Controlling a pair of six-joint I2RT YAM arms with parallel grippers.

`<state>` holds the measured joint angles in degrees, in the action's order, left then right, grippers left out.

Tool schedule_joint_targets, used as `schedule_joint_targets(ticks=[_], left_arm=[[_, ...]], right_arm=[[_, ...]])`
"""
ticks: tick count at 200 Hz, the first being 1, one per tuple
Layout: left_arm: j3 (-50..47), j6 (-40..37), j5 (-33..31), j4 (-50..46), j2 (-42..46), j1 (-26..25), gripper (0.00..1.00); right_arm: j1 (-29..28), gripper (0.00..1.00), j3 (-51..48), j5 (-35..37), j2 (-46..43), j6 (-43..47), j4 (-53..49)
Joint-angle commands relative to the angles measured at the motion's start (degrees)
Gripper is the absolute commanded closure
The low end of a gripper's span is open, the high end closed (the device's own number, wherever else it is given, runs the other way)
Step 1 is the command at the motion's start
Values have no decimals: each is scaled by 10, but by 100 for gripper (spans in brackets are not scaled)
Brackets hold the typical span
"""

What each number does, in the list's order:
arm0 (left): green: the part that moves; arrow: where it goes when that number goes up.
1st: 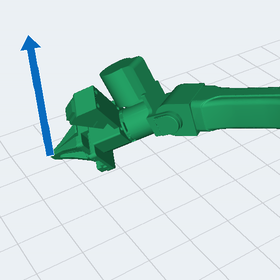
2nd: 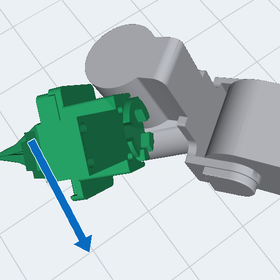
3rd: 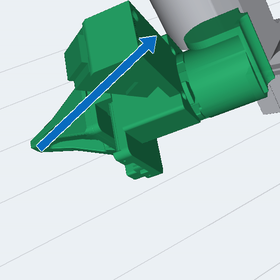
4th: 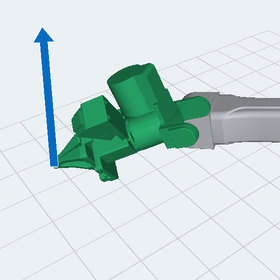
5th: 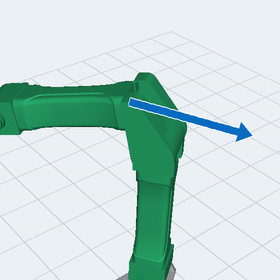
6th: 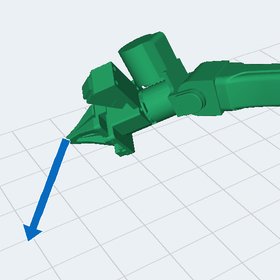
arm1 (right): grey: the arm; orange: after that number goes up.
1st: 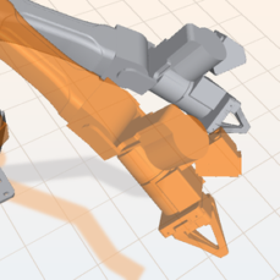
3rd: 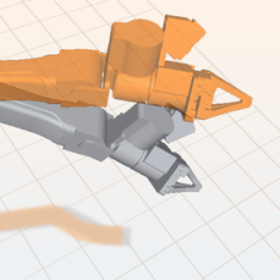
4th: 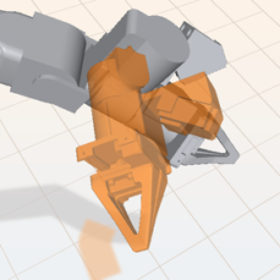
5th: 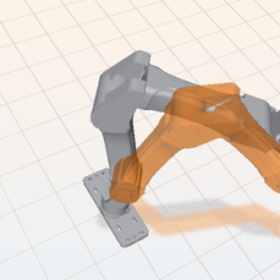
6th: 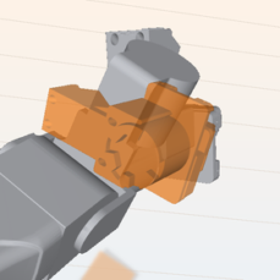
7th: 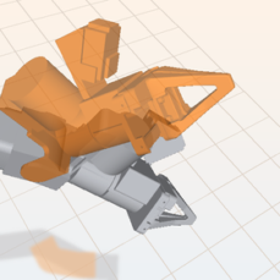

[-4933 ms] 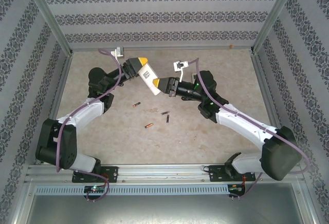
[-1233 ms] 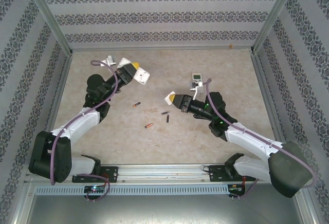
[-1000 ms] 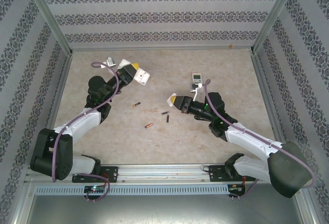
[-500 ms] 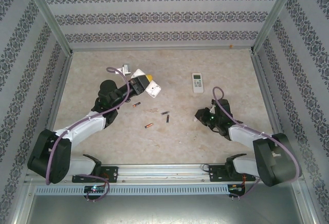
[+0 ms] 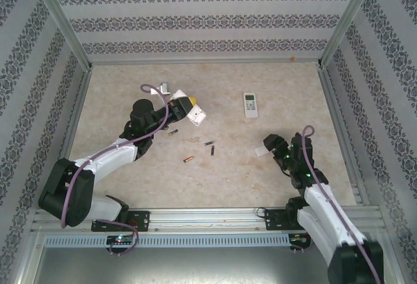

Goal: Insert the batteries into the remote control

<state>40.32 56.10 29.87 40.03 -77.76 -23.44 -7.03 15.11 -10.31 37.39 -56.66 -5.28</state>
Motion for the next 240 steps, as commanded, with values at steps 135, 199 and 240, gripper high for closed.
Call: schedule_joint_targets(ticks=[135,199,240], left_arm=[[69,-34,-10,-52,10,-115,100],[54,-106,-36,-72,48,-112,29],[91,-310,-266,-359,166,-99,0]], right_arm=[[-417,43,327,157,268,834,121],[-381,72,339,84,284,822,84],[-297,71,349,34,293,1015,-83]])
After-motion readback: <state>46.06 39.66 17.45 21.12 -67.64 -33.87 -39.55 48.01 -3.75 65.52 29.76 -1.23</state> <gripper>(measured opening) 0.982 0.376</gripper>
